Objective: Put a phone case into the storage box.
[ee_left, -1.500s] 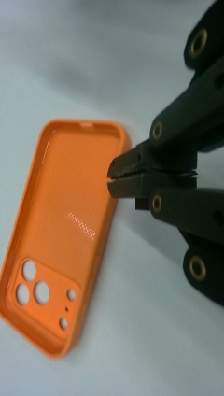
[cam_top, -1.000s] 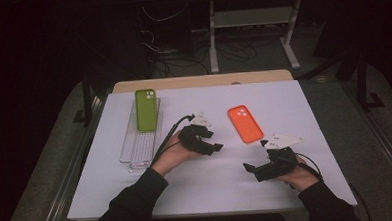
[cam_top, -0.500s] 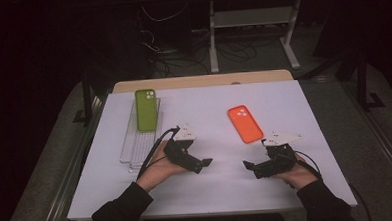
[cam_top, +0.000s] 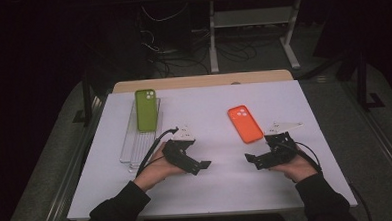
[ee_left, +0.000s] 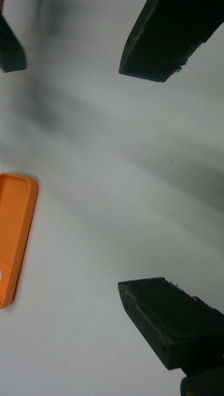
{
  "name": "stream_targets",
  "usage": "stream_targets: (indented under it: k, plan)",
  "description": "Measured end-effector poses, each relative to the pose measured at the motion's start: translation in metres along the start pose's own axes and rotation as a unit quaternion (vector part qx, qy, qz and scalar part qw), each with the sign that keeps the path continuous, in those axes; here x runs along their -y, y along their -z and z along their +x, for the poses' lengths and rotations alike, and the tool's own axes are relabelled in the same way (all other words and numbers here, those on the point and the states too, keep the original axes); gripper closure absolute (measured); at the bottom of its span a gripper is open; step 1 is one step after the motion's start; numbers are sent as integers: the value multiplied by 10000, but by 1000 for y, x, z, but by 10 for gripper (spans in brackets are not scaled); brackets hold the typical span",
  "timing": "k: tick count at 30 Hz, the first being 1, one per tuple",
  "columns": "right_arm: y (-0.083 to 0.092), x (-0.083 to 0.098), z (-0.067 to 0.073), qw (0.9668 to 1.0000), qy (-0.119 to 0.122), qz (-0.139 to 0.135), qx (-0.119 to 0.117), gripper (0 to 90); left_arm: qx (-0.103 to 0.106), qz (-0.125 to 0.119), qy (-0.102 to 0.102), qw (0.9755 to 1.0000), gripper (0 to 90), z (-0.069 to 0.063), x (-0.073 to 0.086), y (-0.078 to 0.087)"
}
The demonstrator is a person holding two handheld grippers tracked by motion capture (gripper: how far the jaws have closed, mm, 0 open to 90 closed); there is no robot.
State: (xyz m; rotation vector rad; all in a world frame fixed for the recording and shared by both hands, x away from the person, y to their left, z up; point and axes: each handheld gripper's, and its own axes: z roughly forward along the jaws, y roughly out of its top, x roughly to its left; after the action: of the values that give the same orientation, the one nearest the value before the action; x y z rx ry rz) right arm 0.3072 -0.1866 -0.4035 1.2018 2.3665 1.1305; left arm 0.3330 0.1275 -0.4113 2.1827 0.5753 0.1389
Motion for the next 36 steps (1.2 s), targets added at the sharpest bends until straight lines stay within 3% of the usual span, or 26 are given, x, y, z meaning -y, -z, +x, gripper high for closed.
stream_targets:
  k: [8,13,22,25,26,31,36]
  plan:
    - [-4,-24,-12,9993,-340,79,113,0,-57,48,-2,10000,0,0,0,1]
    - [-10,-40,-21,9990,-351,169,218,0,-94,1,25,10000,0,-1,0,2]
    - [-15,-67,-35,9983,-305,63,485,0,-95,31,129,9999,0,1,0,3]
    - [-18,-75,-39,9980,-339,45,526,0,-108,19,52,9999,0,2,0,3]
    - [-18,-78,-40,9979,-356,47,535,0,-101,9,168,9998,0,1,0,2]
    - [-22,-89,-47,9974,-410,8,592,0,-73,49,122,9999,0,-1,1,0]
    - [-30,-98,-54,9956,-484,32,798,0,-91,28,152,9998,0,-1,0,-1]
